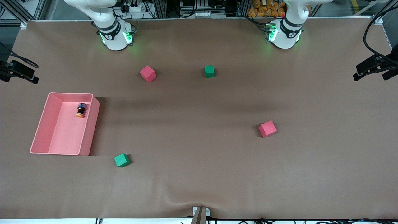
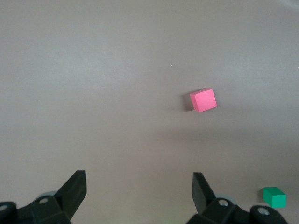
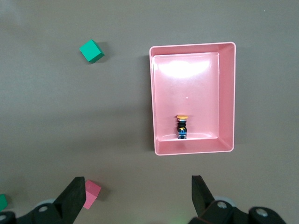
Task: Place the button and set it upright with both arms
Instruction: 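Reach the right gripper toward the button in the pink tray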
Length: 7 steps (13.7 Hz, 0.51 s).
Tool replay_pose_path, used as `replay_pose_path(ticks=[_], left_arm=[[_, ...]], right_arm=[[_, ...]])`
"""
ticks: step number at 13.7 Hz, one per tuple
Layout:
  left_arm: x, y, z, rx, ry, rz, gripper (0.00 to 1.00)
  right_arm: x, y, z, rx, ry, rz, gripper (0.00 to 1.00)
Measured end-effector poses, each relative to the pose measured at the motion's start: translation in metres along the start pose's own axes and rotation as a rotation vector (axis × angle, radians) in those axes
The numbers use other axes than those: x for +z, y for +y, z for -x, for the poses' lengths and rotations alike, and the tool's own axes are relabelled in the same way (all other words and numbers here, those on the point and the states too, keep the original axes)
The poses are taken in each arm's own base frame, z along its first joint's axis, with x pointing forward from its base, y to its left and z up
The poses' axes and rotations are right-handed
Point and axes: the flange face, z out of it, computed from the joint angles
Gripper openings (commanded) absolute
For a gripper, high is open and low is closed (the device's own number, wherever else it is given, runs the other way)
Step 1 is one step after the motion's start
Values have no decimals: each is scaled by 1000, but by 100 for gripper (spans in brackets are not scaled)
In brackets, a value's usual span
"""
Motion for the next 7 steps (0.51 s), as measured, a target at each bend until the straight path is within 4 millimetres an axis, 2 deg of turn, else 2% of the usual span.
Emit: replay_pose_path(ticks=[7], left_arm=[[0,1,0,3,-4,0,100]], right_arm=[[6,3,2,5,-28,1,100]])
